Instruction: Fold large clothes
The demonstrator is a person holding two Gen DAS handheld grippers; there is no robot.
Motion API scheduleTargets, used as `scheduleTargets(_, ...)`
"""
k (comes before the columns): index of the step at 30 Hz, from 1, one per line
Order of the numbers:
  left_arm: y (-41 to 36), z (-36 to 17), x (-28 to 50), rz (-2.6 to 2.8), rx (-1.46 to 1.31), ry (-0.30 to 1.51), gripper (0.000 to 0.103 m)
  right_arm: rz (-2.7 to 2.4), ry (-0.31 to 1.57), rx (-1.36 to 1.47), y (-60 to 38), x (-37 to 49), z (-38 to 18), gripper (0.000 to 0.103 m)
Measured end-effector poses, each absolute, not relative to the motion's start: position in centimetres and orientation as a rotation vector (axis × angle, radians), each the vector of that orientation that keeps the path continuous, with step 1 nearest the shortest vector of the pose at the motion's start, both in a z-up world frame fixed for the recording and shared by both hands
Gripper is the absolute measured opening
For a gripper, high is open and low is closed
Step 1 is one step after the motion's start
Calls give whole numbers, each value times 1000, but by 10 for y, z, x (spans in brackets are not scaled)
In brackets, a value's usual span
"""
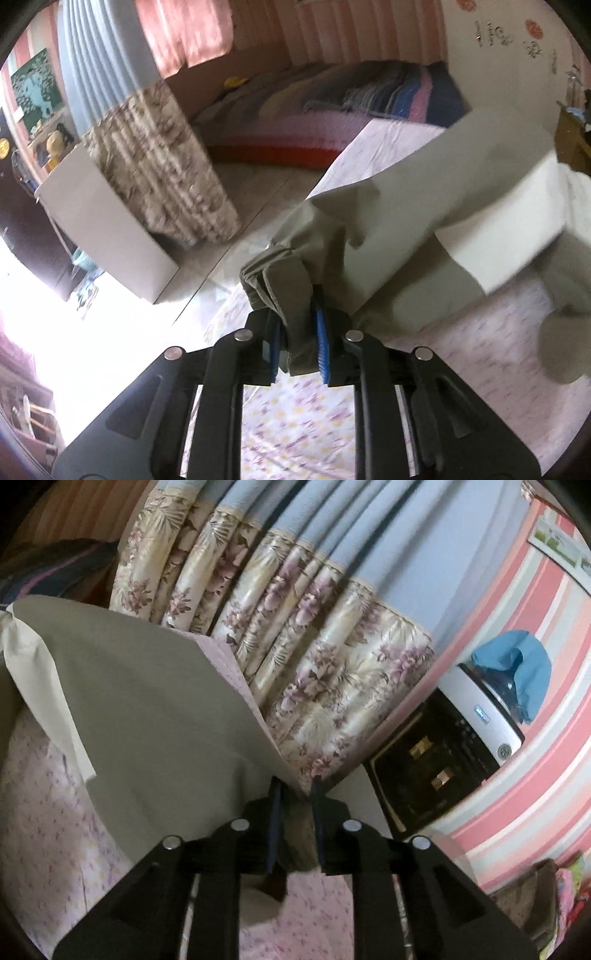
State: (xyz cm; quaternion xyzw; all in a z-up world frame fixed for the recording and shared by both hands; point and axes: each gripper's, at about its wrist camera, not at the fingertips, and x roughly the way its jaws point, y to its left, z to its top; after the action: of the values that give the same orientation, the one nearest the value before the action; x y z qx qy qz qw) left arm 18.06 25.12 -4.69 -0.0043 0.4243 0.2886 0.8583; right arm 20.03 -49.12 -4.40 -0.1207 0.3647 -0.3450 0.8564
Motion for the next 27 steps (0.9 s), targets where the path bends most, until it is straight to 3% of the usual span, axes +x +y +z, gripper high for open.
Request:
scheduleTargets(1, 259, -48, 178, 613, -13, 893, 27, -694, 753, -215, -492, 192, -40, 29)
scheduleTargets(3, 263, -49, 167, 622, -17, 886, 37, -613, 706, -129, -489, 171, -31, 59)
scheduleTargets(4, 263, -48, 163, 620, -21, 878, 40, -583, 682, -106, -486, 165, -26, 63)
scheduleTargets(6, 254, -41, 152, 623, -9, 852, 66, -493, 639, -54, -472, 151, -13, 64)
scheduleTargets(8, 243, -28, 145, 604, -2, 799, 80, -397, 610, 8, -461, 145, -5, 65)
scheduleTargets(12, 199, 0, 131, 485, -3, 700, 95, -135, 562, 143, -431, 139, 0, 70)
scheduleTargets(20, 78, 5, 148, 86, 77, 696, 98, 120, 696, 37, -352, 161, -48, 74)
scheduleTargets(27, 34, -24, 186, -10, 182, 761, 96, 107, 782, -60, -346, 172, -68, 79)
